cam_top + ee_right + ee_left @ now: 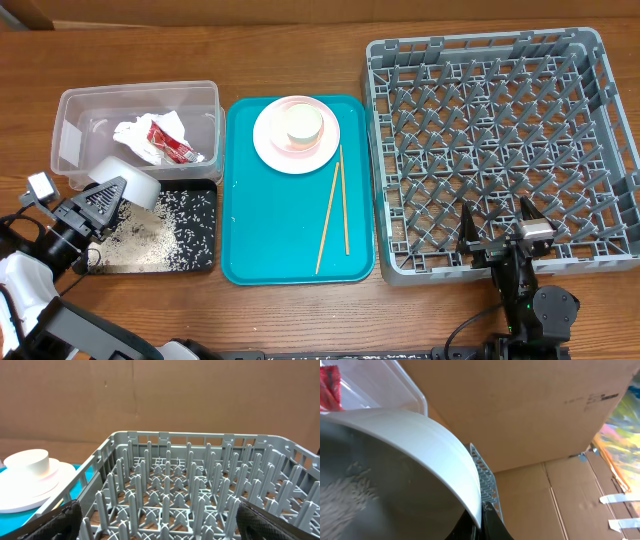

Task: Sort waste into correct bins and load items into the dishwasher
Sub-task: 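Tilt the bowl with the left gripper to pour rice onto the black tray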

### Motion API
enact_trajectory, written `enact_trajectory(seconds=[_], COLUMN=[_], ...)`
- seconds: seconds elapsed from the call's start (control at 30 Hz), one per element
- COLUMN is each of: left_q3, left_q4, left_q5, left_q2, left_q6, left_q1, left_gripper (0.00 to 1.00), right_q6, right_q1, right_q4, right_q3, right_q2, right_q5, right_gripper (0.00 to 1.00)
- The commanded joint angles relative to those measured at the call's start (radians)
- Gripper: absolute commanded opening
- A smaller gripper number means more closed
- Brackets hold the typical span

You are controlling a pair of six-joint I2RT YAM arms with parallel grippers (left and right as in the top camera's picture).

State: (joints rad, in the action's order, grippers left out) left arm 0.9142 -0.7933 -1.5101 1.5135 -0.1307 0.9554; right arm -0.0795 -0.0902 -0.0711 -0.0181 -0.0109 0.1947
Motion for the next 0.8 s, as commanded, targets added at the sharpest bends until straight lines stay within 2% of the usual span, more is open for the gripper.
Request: enact_trajectory(seconds=[0.0, 0.37, 0.77], left_q3=[-0.009, -0.009, -0.009], left_q4=[-0.013, 0.004, 0.054], left_q5=[-0.066, -0.072, -0.061], left_q2=[-0.021, -0.021, -0.021], left_q6=[-0.039, -0.064, -0.014], left_q1=[-0.002, -0.047, -0.060], left_gripper=[0.04, 0.04, 0.04], right_q6=[-0.003, -0.003, -0.003], right_q1=[0.005, 0.005, 0.005], right_q4=[0.006, 0.006, 0.006], right_q3=[0.010, 0.010, 0.010], right_q2=[0.008, 0.008, 0.008], right_q5=[0.001, 0.001, 0.002], right_gripper=[1.00, 1.00, 1.00])
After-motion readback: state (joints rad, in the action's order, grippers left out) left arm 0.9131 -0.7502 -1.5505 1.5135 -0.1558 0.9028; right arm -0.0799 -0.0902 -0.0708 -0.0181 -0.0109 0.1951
